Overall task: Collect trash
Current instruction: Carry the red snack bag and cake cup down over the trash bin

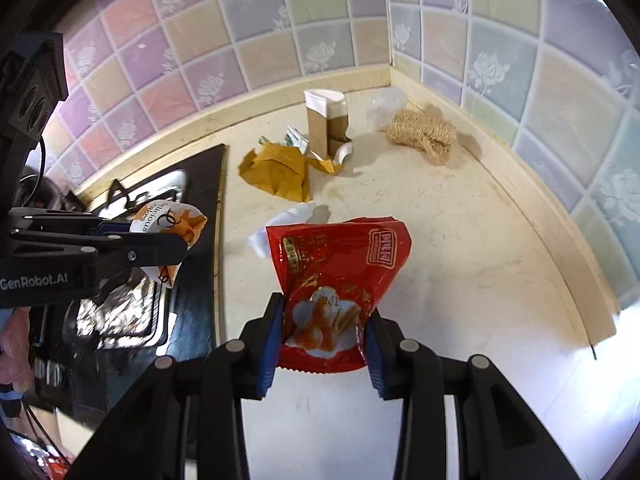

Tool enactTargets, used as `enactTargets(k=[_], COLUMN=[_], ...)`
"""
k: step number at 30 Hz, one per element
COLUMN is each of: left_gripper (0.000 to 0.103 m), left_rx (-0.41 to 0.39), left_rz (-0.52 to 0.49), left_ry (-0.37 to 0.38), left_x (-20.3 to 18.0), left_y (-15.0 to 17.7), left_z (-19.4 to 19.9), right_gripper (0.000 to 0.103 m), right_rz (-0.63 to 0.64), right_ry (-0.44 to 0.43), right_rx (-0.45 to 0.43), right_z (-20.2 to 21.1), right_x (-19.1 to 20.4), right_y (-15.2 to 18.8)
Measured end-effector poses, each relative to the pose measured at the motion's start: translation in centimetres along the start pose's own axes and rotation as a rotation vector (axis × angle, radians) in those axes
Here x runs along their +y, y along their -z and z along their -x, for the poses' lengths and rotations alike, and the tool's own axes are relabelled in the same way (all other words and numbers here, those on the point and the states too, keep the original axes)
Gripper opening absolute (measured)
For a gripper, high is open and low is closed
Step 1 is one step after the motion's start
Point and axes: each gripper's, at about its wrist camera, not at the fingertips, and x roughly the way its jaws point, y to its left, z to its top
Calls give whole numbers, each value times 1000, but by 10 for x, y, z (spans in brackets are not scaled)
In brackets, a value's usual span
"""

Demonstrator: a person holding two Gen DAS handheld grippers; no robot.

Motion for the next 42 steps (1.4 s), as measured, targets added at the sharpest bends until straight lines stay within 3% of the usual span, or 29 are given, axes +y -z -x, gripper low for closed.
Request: enactTargets(k=[9,16,23,33,42], left_gripper=[22,22,22,22,22], left_rx=[-85,-119,-141,-92,2], left_rz=[32,80,124,152,162], left_ry=[-12,-35,-57,-78,-69], left_x=[-47,-97,-147,-185,-181], left_y=[77,142,217,296,335], left_z=[61,79,86,57,-13], right_gripper=[36,36,36,36,36], right_rz=[90,147,170,113,37], right_ry=[-33,-60,-87,-119,-36], right_rx=[-69,-104,-75,3,114], right_z=[76,133,166,167,115], right_x=[3,-7,-20,-28,-33], right_y=[52,111,176,247,310])
